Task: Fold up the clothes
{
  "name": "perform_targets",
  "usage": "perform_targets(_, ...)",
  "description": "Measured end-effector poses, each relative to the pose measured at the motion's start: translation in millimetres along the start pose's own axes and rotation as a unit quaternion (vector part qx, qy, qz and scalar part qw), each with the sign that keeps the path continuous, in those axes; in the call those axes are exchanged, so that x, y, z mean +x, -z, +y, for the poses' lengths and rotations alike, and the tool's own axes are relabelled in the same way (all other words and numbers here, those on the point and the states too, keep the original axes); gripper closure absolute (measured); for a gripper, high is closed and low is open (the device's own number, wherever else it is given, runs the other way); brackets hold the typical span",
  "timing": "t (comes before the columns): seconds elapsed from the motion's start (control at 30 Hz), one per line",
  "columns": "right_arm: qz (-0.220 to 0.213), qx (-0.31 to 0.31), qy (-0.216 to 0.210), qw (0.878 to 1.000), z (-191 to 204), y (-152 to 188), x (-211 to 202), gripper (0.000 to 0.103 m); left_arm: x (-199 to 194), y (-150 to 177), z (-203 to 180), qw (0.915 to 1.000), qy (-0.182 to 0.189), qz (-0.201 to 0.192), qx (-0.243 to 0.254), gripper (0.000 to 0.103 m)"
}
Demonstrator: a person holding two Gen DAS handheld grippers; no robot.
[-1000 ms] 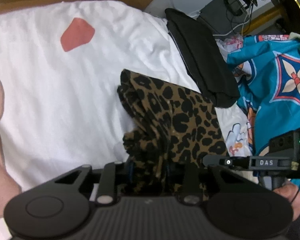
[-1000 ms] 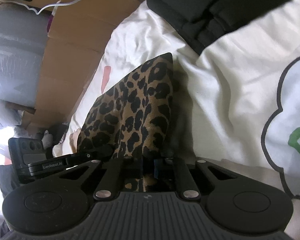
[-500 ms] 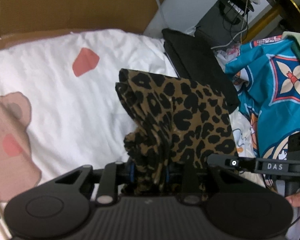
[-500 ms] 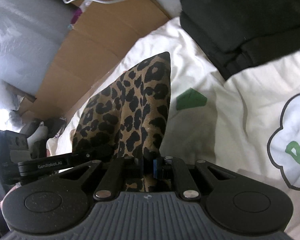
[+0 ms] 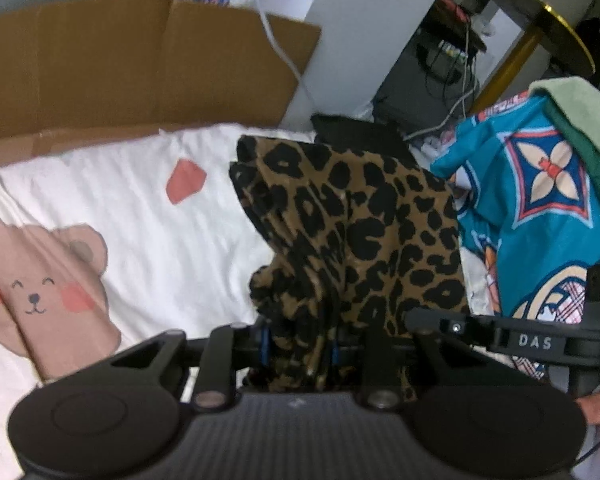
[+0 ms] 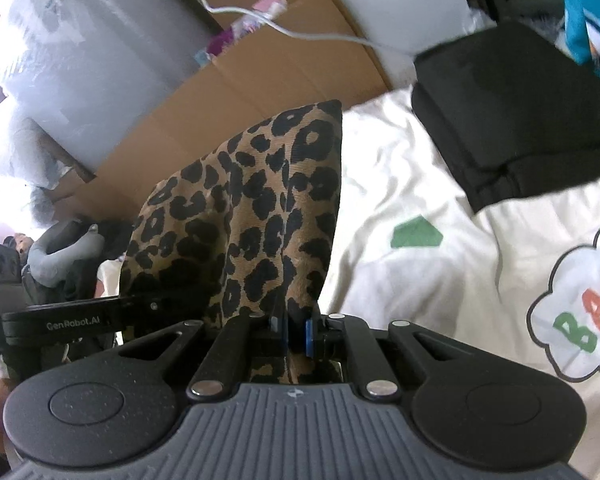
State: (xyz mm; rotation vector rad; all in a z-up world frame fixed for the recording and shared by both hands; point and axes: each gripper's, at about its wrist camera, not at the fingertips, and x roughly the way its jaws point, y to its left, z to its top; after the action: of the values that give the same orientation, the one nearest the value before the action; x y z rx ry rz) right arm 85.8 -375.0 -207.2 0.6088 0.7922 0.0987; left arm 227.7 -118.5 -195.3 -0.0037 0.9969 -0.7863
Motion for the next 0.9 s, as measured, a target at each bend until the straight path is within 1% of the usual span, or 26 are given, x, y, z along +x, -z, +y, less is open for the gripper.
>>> perform_targets(0.2,-0.027,-0.020,0.000,0.999,20.4,-14.0,-24.2,0.097,-26.7,-11.6,-19.0,0.9989,-0.008,-0.041,0.020,0.076)
perform_targets(0.33,-0.045,-0.037,0.001,0.998,34.6,-26.8,-44.3,0.097,-46.7,-20.5,-31.4,0.9972,-0.001,-0.068,0.032,0.076)
perform_targets(0.5,-0.080,-0.057,0.000,0.995,50.1,-40.9,-68.7,0.097,-66.9,-31.5,-43.8,0.9943,0.005,-0.099,0.038,0.076)
perform_targets(0.73,-0.110,-0.071,0.001,0.991,63.9,-58.4,-91.4,0.097,-84.3,-47.4,-58.4,0.9917,0.005,-0.118,0.051,0.076)
perform_targets(0.8,-0.116,-0.073,0.002,0.991,68.3,-61.6,-96.9,0.097,-87.5,-50.1,-64.0,0.9912,0.002,-0.121,0.053,0.076)
perform_targets(0.9,-0.118,-0.080,0.008,0.990,75.5,-66.4,-105.0,0.097,-102.1,-50.9,-71.7,0.9911,-0.002,-0.121,0.056,0.076)
